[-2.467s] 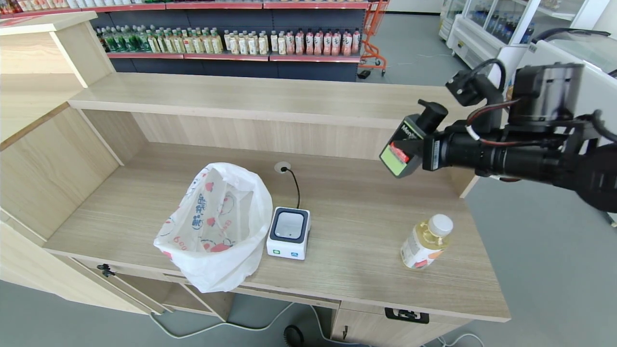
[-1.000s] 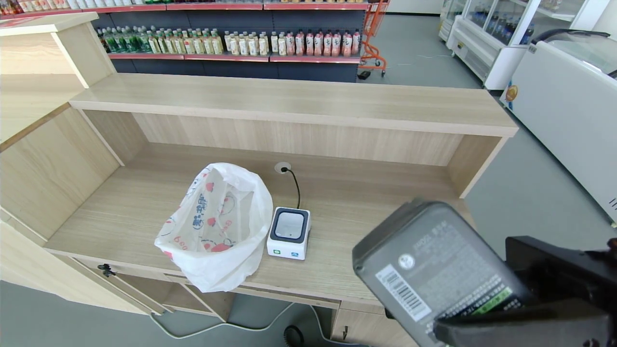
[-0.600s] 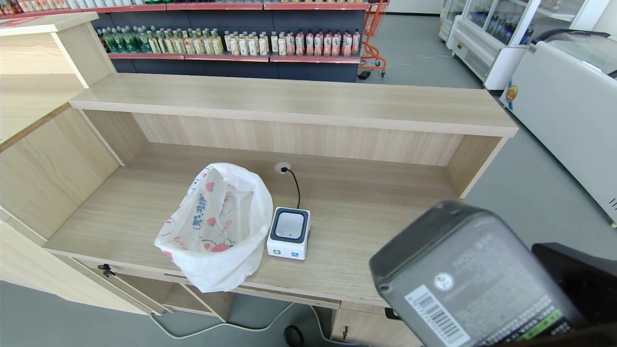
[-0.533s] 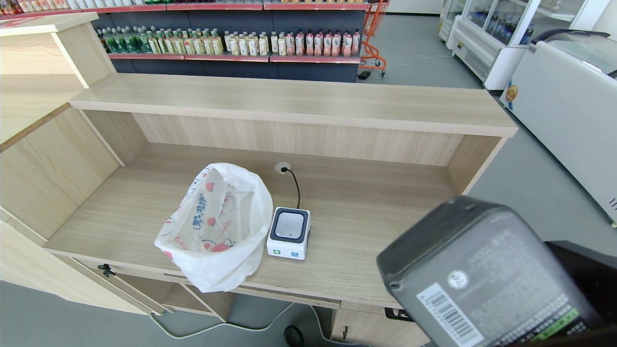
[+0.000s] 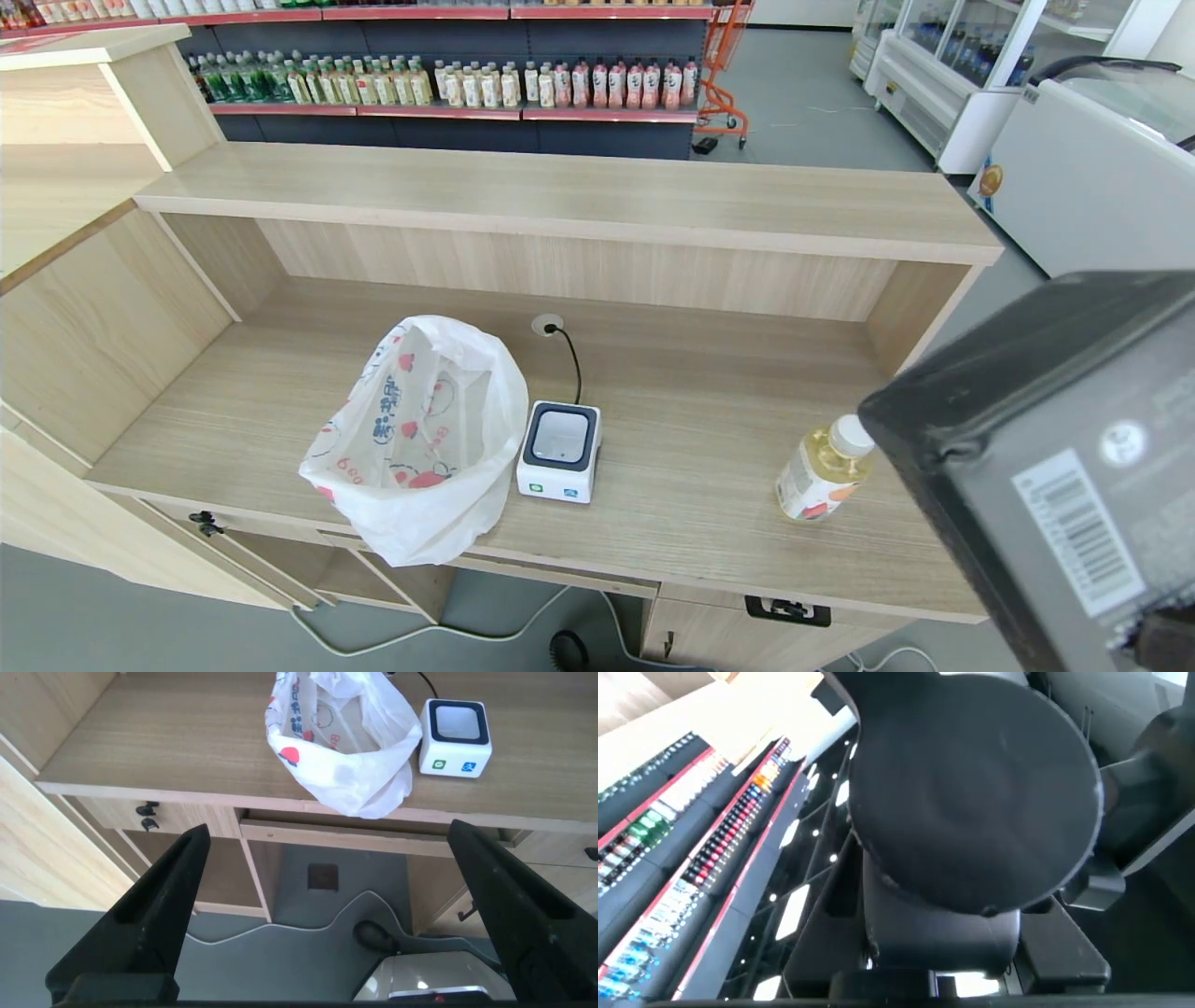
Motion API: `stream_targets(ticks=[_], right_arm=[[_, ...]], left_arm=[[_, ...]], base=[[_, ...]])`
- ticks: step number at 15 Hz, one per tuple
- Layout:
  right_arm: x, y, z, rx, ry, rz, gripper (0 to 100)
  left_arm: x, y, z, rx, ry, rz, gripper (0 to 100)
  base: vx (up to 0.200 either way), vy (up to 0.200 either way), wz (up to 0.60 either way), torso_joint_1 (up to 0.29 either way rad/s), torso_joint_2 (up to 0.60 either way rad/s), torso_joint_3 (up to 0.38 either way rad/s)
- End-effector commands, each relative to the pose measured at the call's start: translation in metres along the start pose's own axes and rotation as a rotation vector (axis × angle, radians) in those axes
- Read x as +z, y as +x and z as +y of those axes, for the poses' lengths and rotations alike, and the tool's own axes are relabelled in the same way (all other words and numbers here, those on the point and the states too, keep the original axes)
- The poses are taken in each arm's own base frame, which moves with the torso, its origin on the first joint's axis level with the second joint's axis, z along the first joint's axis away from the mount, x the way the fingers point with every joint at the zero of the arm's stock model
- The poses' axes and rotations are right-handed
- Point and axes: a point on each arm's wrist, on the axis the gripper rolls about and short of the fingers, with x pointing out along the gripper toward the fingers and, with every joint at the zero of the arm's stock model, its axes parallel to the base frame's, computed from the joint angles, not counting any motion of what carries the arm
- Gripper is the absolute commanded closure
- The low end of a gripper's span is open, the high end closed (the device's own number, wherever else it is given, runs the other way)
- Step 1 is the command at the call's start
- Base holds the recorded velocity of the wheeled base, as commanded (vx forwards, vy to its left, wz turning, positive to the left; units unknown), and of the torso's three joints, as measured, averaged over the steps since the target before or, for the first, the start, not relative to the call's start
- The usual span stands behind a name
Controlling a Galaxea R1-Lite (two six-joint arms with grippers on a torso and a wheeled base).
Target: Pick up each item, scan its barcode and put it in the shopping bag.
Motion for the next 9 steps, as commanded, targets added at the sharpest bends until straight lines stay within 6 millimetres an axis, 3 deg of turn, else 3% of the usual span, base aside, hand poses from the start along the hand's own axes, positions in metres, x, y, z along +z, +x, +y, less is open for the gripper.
stream_targets(ticks=[1, 9], right_arm=[[0.0004, -0.0029, -0.0017, 0.001, -0.084, 0.006, 100], [0.0028, -0.0054, -0.0030, -0.001, -0.084, 0.005, 100]], left_arm=[[-0.0001, 0.0000, 0.0000, -0.001, 0.000, 0.001, 0], [0.0000, 0.0000, 0.0000, -0.001, 0.000, -0.001, 0]], base=[[0.000, 0.000, 0.00, 0.000, 0.00, 0.000], [0.000, 0.000, 0.00, 0.000, 0.00, 0.000]])
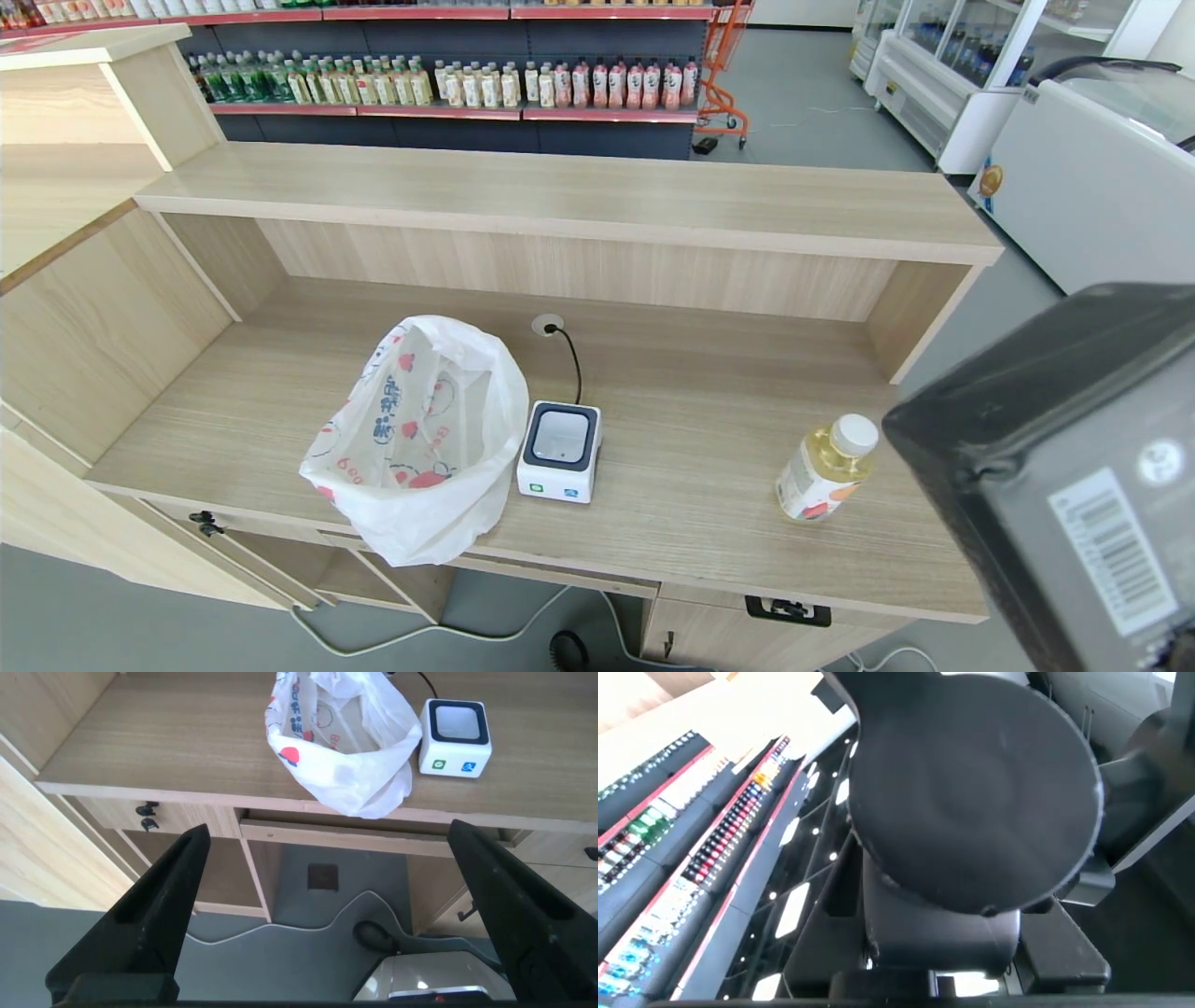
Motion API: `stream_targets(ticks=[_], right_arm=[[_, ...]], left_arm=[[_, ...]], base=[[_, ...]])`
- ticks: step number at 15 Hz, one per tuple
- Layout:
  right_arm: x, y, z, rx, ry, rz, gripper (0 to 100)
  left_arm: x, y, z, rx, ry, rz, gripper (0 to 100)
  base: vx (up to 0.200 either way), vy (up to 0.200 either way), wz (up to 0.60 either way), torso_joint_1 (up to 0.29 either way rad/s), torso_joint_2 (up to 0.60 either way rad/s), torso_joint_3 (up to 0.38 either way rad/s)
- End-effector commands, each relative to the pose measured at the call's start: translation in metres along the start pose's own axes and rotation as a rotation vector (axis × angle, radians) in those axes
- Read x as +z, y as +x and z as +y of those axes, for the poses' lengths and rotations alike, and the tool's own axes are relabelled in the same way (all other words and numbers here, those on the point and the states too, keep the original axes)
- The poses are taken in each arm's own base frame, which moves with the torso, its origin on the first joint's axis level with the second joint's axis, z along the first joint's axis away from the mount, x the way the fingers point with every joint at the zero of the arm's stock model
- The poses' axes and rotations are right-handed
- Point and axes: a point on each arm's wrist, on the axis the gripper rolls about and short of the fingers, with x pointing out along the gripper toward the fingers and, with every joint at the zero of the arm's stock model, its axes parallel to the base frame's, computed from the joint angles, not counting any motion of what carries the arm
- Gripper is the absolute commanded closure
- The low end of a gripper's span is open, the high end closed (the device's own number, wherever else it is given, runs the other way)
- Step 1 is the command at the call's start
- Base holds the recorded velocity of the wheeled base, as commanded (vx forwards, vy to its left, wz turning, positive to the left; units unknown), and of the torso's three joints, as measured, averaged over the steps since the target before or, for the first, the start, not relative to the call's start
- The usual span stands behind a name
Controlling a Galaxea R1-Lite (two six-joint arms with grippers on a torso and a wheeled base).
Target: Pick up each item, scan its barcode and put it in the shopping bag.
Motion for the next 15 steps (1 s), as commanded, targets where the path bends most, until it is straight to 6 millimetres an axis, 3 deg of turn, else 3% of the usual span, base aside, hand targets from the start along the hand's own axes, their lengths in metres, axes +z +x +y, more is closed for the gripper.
stream_targets(ticks=[1, 5, 6, 8, 9, 10, 11, 12, 15], right_arm=[[0.000, -0.002, -0.001, -0.002, -0.083, 0.003, 100], [-0.003, -0.004, -0.004, 0.001, -0.072, 0.025, 100], [-0.016, -0.004, -0.004, 0.043, 0.042, 0.087, 100], [-0.048, -0.004, 0.005, 0.290, 0.398, 0.339, 100], [-0.053, -0.011, 0.013, 0.446, 0.671, 0.516, 100], [-0.045, -0.023, 0.021, 0.584, 0.994, 0.663, 100], [-0.039, -0.031, 0.020, 0.608, 1.171, 0.695, 100], [-0.030, -0.041, 0.014, 0.616, 1.463, 0.678, 100], [-0.020, -0.062, 0.014, 0.686, 1.791, 0.573, 100]], left_arm=[[0.000, 0.000, 0.000, 0.000, 0.000, -0.001, 0], [0.000, 0.000, 0.000, 0.000, 0.000, 0.001, 0], [0.000, 0.000, 0.000, 0.000, 0.000, -0.001, 0], [0.000, 0.000, 0.000, 0.000, 0.000, -0.001, 0], [0.000, 0.000, 0.000, 0.000, 0.000, -0.001, 0], [0.000, 0.000, 0.000, 0.000, 0.000, 0.001, 0], [0.000, 0.000, 0.000, 0.000, 0.000, -0.001, 0], [0.000, 0.000, 0.000, 0.000, 0.000, -0.001, 0], [0.000, 0.000, 0.000, 0.000, 0.000, 0.002, 0]], base=[[0.000, 0.000, 0.00, 0.000, 0.00, 0.000], [0.000, 0.000, 0.00, 0.000, 0.00, 0.000], [0.000, 0.000, 0.00, 0.000, 0.00, 0.000], [0.000, 0.000, 0.00, 0.000, 0.00, 0.000], [0.000, 0.000, 0.00, 0.000, 0.00, 0.000], [0.000, 0.000, 0.00, 0.000, 0.00, 0.000], [0.000, 0.000, 0.00, 0.000, 0.00, 0.000], [0.000, 0.000, 0.00, 0.000, 0.00, 0.000], [0.000, 0.000, 0.00, 0.000, 0.00, 0.000]])
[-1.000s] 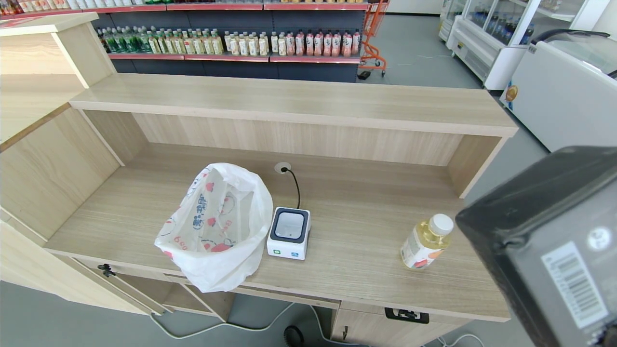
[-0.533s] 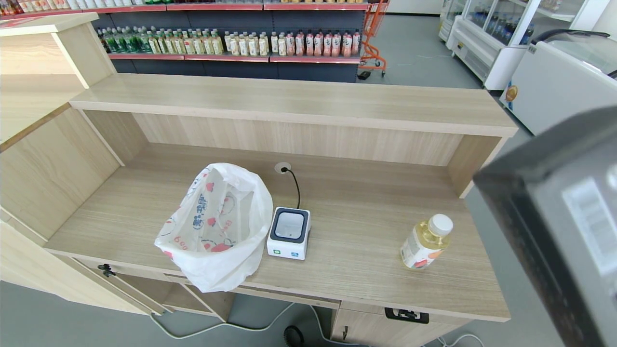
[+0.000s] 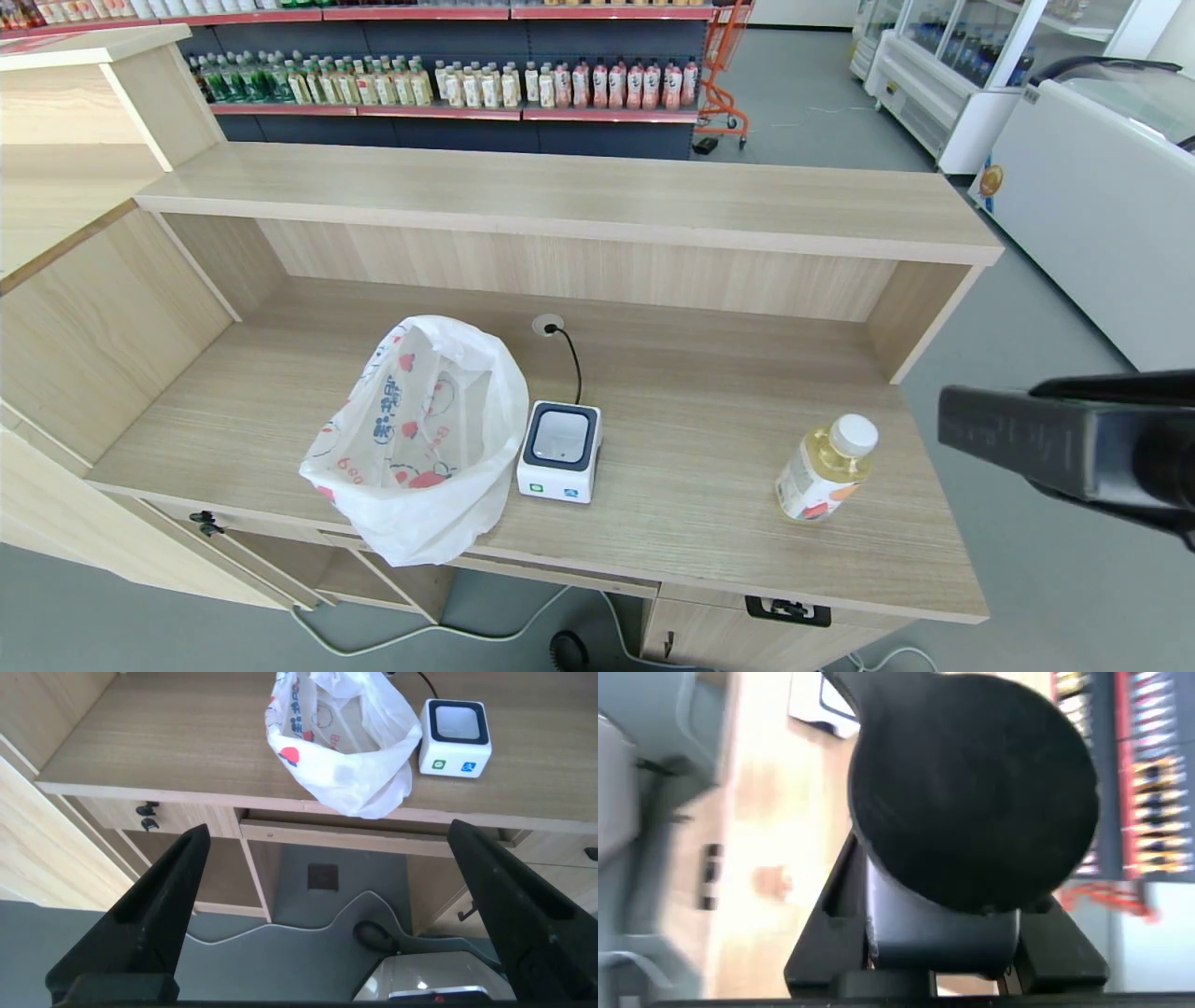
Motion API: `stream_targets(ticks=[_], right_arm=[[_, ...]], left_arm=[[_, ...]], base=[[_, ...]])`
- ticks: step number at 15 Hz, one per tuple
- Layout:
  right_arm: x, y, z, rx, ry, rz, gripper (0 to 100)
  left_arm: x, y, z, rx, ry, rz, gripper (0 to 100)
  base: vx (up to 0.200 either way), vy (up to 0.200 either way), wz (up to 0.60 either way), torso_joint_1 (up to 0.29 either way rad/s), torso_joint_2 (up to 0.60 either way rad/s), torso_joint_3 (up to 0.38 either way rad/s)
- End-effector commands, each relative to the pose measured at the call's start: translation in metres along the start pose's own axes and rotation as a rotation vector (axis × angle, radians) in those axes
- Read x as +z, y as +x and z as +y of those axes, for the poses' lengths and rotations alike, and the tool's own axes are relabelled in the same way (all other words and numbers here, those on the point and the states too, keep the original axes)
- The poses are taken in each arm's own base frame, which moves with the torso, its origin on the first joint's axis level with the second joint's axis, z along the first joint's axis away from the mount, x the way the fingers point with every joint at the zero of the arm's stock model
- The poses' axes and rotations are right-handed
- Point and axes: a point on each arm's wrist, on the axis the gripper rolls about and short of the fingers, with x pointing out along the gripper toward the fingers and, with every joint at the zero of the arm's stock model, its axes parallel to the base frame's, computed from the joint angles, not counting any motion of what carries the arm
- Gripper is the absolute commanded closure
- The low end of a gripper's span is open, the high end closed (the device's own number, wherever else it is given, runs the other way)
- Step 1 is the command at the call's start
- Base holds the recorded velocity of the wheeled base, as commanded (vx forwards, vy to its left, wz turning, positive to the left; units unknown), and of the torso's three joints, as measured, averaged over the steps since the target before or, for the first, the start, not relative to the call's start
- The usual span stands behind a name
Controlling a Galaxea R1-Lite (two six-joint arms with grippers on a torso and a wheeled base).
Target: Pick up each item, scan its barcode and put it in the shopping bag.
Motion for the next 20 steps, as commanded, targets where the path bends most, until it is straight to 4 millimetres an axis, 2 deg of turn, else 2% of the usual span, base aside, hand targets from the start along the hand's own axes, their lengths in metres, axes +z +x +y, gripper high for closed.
stream_targets(ticks=[1, 2, 4, 6, 8, 9, 10, 12, 20], right_arm=[[-0.011, -0.024, 0.002, 0.098, 0.439, -0.008, 100], [-0.013, -0.024, 0.000, 0.084, 0.586, 0.012, 100], [-0.017, -0.015, -0.010, 0.034, 1.099, -0.008, 100], [-0.033, 0.014, -0.017, -0.035, 1.508, -0.111, 100], [-0.049, 0.038, -0.012, -0.115, 1.696, -0.230, 100], [-0.051, 0.042, -0.006, -0.125, 1.714, -0.236, 100], [-0.053, 0.049, 0.014, -0.113, 1.734, -0.208, 100], [-0.053, 0.050, 0.026, -0.092, 1.747, -0.182, 100], [-0.051, 0.052, 0.030, -0.069, 1.736, -0.177, 100]], left_arm=[[0.000, 0.000, 0.000, -0.001, 0.000, 0.001, 0], [0.000, 0.000, 0.000, -0.001, 0.000, -0.001, 0], [0.000, 0.000, 0.000, -0.001, 0.000, 0.001, 0], [0.000, 0.000, 0.000, -0.001, 0.000, 0.001, 0], [0.000, 0.000, 0.000, -0.001, 0.000, -0.001, 0], [0.000, 0.000, 0.000, -0.001, 0.000, 0.001, 0], [0.000, 0.000, 0.000, -0.001, 0.000, 0.001, 0], [0.000, 0.000, 0.000, -0.001, 0.000, 0.002, 0], [0.000, 0.000, 0.000, -0.001, 0.006, -0.001, 0]], base=[[0.000, 0.000, 0.00, 0.000, 0.00, 0.000], [0.000, 0.000, 0.00, 0.000, 0.00, 0.000], [0.000, 0.000, 0.00, 0.000, 0.00, 0.000], [0.000, 0.000, 0.00, 0.000, 0.00, 0.000], [0.000, 0.000, 0.00, 0.000, 0.00, 0.000], [0.000, 0.000, 0.00, 0.000, 0.00, 0.000], [0.000, 0.000, 0.00, 0.000, 0.00, 0.000], [0.000, 0.000, 0.00, 0.000, 0.00, 0.000], [0.000, 0.000, 0.00, 0.000, 0.00, 0.000]])
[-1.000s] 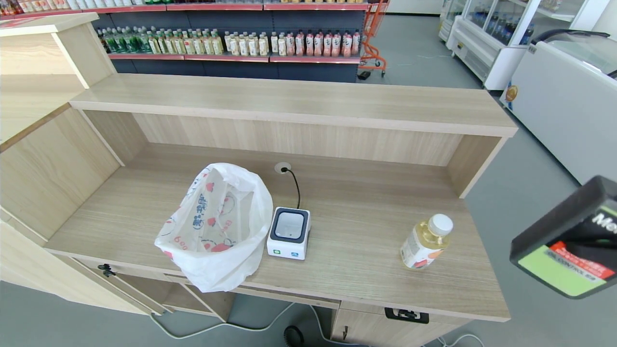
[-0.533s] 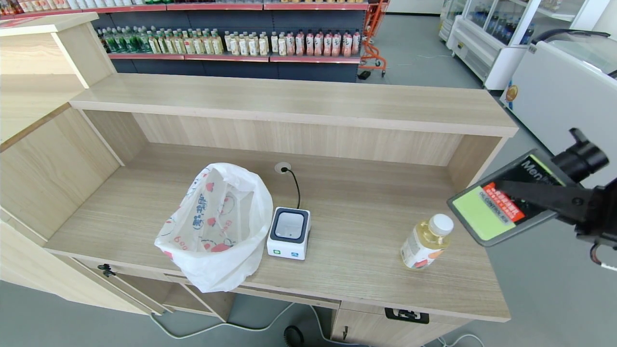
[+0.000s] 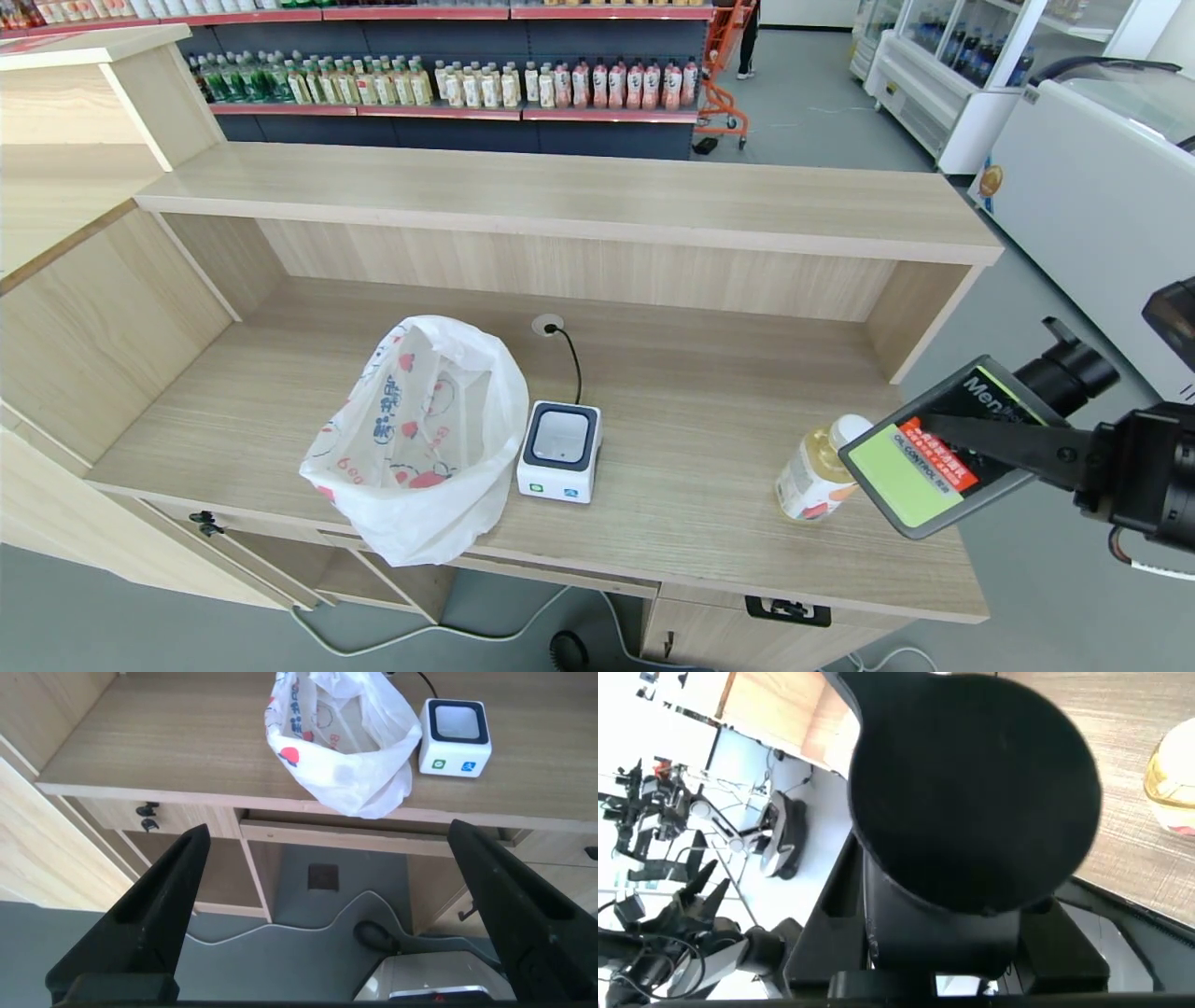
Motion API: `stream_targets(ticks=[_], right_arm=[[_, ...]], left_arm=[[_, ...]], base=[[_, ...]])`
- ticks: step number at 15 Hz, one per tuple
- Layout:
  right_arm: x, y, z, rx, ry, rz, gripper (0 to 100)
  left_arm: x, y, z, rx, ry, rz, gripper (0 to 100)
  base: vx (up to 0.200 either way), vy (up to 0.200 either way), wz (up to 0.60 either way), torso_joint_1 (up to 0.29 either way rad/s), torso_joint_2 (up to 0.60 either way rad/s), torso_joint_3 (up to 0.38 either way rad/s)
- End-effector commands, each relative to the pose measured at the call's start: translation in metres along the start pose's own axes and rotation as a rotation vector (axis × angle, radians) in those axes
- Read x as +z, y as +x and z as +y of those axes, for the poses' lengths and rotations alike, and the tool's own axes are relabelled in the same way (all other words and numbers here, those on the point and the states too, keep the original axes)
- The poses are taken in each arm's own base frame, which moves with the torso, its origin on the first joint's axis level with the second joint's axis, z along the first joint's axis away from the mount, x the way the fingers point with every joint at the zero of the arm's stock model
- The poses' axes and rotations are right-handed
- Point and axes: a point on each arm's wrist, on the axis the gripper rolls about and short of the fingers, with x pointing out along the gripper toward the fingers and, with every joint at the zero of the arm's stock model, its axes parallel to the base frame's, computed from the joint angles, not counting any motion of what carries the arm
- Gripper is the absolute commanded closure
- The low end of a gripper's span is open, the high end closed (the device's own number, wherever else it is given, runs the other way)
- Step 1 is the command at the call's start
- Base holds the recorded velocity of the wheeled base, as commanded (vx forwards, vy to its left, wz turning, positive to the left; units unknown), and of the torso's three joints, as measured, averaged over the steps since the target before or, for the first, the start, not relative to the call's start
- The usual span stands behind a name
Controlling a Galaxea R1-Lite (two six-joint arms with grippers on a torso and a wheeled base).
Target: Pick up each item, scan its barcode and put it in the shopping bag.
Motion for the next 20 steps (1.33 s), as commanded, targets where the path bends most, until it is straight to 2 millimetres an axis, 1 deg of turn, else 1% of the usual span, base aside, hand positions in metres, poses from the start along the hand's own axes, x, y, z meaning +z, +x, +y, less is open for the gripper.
stream_targets(ticks=[1, 2, 6, 9, 11, 14, 15, 18, 20], right_arm=[[0.001, 0.000, 0.001, 0.002, -0.003, -0.003, 100], [0.001, -0.001, 0.001, 0.005, -0.005, -0.004, 100], [0.002, 0.001, 0.001, 0.002, -0.004, -0.006, 100], [0.004, 0.008, -0.004, -0.010, 0.000, -0.002, 100], [0.009, 0.027, -0.015, -0.099, -0.003, -0.054, 100], [0.024, 0.069, -0.044, -0.278, -0.016, -0.116, 100], [0.027, 0.079, -0.048, -0.296, -0.016, -0.119, 100], [0.023, 0.102, -0.051, -0.276, -0.010, -0.078, 100], [0.014, 0.118, -0.054, -0.259, -0.001, -0.031, 100]], left_arm=[[0.000, 0.000, 0.000, 0.000, -0.002, 0.001, 0], [0.000, 0.000, 0.000, 0.000, -0.004, 0.001, 0], [0.000, 0.000, 0.000, 0.000, -0.005, 0.001, 0], [0.000, 0.000, 0.000, 0.000, -0.002, 0.001, 0], [0.000, 0.000, 0.000, 0.000, -0.002, 0.001, 0], [0.000, 0.000, 0.000, 0.000, 0.000, 0.001, 0], [0.000, 0.000, 0.000, 0.000, 0.000, 0.001, 0], [0.000, 0.000, 0.000, 0.000, 0.000, 0.001, 0], [0.000, 0.000, 0.000, 0.000, -0.002, 0.001, 0]], base=[[0.000, 0.000, 0.00, 0.000, 0.00, 0.000], [0.000, 0.000, 0.00, 0.000, 0.00, 0.000], [0.000, 0.200, 0.00, 0.000, 0.00, 0.005], [0.000, 0.200, 0.00, 0.007, 0.00, 0.004], [0.000, 0.200, 0.00, 0.005, 0.00, 0.002], [0.000, 0.200, 0.00, 0.002, 0.00, 0.006], [0.000, 0.200, 0.00, 0.002, 0.00, 0.002], [0.000, 0.200, 0.00, 0.004, 0.00, 0.005], [0.000, 0.000, 0.00, 0.000, 0.00, 0.000]])
